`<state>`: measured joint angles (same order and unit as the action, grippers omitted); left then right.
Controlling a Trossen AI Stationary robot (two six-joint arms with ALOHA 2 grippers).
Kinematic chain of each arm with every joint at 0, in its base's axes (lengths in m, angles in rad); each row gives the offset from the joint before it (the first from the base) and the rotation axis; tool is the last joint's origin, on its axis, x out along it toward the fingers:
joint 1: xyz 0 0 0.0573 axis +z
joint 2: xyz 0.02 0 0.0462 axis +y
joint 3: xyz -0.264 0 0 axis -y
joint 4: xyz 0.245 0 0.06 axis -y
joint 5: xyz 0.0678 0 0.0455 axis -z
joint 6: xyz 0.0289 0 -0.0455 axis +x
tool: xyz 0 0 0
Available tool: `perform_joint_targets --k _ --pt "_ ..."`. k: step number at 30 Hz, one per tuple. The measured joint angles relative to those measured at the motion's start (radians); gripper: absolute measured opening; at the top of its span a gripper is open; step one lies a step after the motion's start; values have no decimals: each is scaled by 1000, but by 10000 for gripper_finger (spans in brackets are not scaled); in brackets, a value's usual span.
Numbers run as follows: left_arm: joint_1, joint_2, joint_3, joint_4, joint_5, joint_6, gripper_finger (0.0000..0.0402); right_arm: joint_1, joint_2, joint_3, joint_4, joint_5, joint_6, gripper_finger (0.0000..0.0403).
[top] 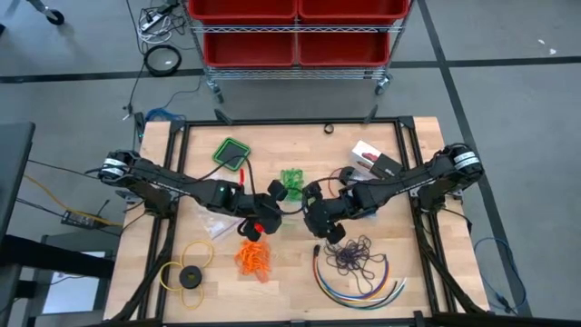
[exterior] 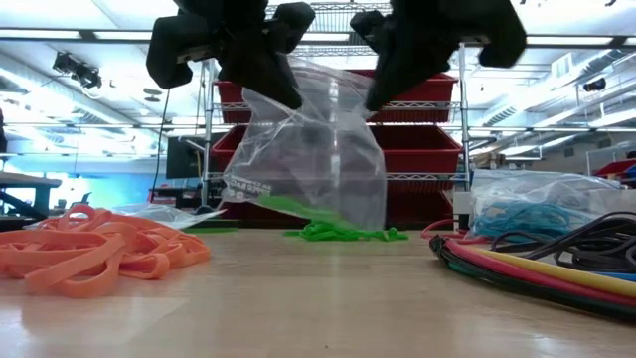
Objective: Sort rubber bands
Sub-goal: Put the green rubber band into the transparent zip bag
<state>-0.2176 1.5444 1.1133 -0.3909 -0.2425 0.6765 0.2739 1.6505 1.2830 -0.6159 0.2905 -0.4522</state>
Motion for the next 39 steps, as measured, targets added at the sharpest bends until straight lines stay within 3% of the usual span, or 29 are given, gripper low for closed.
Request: perform_joint_targets --k 7,13,17,23,27,33,36,39 --pt "0 1 0 56 -1 -34 105 44 -2 1 -95 184 -84 0" --pt "1 1 0 132 4 -71 190 71 -2 25 -104 195 -150 0" --pt "8 1 0 155 -12 -79 197 75 -2 57 -106 195 -154 0" --pt "-31 -16 42 122 -218 -107 198 76 -3 63 -170 195 -145 0" --pt "-30 -44 63 -25 -310 -226 198 83 -3 63 -209 195 -113 0" --pt "11 -82 41 -165 -322 -497 198 87 -3 63 -218 192 -80 0" --pt "32 -80 -35 -89 -320 -575 198 87 -2 63 -217 192 -67 0" --pt "39 -80 -131 109 -295 -584 198 86 -2 63 -217 190 -47 0"
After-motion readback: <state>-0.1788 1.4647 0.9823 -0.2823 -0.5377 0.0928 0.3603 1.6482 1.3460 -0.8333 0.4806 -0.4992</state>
